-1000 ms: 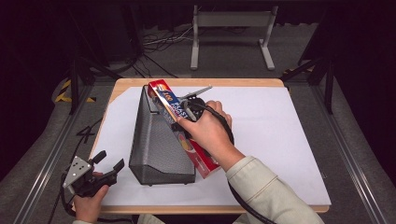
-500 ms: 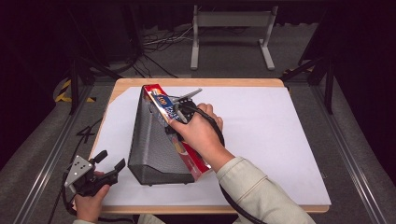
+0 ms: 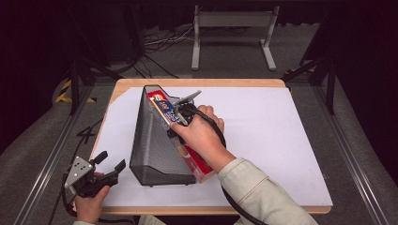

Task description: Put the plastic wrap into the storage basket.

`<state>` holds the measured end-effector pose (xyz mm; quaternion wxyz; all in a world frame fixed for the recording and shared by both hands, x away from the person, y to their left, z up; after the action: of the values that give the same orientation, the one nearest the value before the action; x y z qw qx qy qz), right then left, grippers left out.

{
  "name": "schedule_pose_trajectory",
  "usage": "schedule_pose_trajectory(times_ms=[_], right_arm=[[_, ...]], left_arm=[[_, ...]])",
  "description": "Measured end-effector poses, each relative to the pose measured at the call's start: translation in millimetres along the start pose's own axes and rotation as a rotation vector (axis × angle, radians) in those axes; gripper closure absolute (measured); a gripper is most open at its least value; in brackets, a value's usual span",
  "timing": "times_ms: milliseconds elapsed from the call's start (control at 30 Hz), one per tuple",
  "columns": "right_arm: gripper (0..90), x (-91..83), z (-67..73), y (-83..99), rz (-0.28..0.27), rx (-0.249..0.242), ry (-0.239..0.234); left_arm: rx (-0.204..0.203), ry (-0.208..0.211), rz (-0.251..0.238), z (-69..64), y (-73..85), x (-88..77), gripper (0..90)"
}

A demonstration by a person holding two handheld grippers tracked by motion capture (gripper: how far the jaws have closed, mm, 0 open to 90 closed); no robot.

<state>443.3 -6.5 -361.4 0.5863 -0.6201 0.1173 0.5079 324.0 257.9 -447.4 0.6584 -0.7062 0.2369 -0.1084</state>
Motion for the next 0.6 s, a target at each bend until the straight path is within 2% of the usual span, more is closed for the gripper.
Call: schedule_pose_trajectory(times_ms=[200,600], right_arm=[[39.8,7.4,-2.4,1.4,0.021,-0.013,0.032],[39.6,19.2,-0.4,4.5,0.074,-0.034,0.059]], left_arm=[[0.001,-0.001,-0.001,-0.2,0.1,0.0,22.9],[-0.004,0.001,0.001,0.0,0.3,-0.6,22.9]])
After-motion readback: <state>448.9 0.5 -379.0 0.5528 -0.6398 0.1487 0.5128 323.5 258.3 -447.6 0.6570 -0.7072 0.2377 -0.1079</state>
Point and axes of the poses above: each handheld gripper's, and its own axes: x roughly forward along the jaws, y roughly out of its underside, z roughly to its left, the point moved 4 cm from there along x, roughly forward along the jaws, and after that the axes turned 9 degrees about -z, right-handed, at the moved point
